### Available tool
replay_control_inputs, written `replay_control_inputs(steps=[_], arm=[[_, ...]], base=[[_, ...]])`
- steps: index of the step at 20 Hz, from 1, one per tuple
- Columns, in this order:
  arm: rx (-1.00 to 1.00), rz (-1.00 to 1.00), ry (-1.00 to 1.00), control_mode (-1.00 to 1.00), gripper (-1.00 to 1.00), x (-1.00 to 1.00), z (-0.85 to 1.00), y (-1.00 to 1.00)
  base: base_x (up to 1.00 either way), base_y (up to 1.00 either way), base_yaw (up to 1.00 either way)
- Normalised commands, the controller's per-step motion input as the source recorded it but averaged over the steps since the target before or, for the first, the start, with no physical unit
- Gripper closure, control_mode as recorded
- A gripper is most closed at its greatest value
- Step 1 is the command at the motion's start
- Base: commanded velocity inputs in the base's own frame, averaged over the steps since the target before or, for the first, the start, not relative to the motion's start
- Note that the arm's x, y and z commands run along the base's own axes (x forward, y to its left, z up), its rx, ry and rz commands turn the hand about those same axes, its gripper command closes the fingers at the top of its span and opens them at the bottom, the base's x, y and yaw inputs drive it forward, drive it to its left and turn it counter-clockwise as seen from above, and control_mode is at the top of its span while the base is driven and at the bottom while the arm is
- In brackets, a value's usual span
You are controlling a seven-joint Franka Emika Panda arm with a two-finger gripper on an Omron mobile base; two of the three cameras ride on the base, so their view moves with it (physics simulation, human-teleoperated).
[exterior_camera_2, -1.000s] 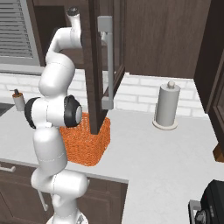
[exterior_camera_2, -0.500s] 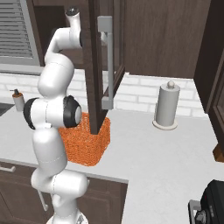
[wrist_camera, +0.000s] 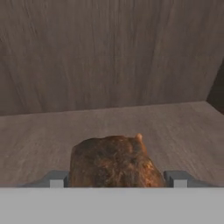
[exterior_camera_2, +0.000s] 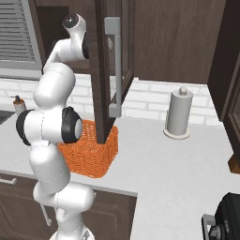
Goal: Open the cabinet, pick up the bread from the cabinet and place it in the basket. Then move the basket to the dining counter.
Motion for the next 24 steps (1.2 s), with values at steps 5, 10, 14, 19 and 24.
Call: replay_control_inputs(steps=[5,10,14,19,24], arm=[[0.0,-0.1,-0.05,-1.0,1.0,-0.37,0.03,0.0],[0.05,-0.07,0.01,-1.0,1.0,-1.0,0.52,0.02],[0.0,0.0,0.09,-1.0,1.0,-1.0,0.12,0.38],[0.04,0.0,0.01,-1.0,1.0,-1.0,0.0,0.05],[0.06,0.0,0.0,-1.0,1.0,-1.0,-0.01,0.0]], base=[[0.0,0.0,0.0],[0.0,0.0,0.0],[0.0,0.0,0.0],[0.0,0.0,0.0],[0.0,0.0,0.0]])
